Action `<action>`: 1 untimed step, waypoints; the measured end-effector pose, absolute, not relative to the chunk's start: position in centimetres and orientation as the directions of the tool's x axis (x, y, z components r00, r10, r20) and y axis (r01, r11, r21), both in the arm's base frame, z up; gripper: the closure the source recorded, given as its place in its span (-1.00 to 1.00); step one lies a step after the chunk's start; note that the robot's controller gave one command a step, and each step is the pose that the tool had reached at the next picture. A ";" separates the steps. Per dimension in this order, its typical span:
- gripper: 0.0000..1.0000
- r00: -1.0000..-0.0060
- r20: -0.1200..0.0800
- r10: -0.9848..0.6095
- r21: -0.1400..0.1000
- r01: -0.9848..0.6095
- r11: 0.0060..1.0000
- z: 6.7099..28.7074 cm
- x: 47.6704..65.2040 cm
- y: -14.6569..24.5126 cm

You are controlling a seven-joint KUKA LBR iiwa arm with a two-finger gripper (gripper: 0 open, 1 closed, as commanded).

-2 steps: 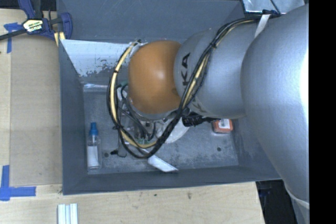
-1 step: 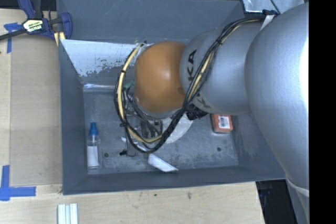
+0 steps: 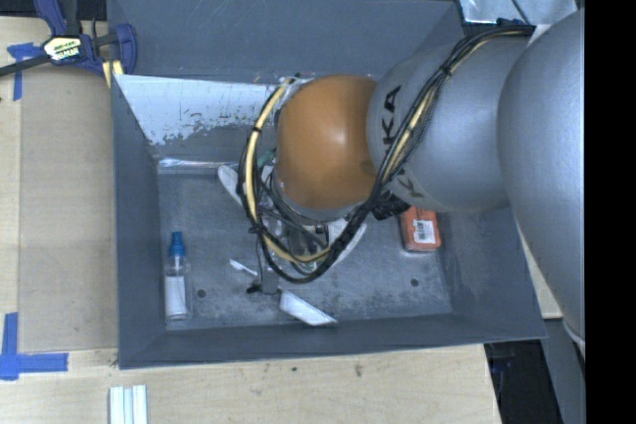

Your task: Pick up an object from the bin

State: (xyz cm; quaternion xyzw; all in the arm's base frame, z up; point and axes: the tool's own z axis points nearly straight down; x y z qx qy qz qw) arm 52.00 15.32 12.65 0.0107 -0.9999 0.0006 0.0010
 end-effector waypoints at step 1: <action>-1.00 -0.963 -0.003 0.269 0.002 0.269 0.963 12.1 53.7 14.1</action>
Offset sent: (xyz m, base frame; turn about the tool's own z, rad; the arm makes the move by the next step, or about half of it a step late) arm -0.0122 -0.0646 -0.0407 0.0422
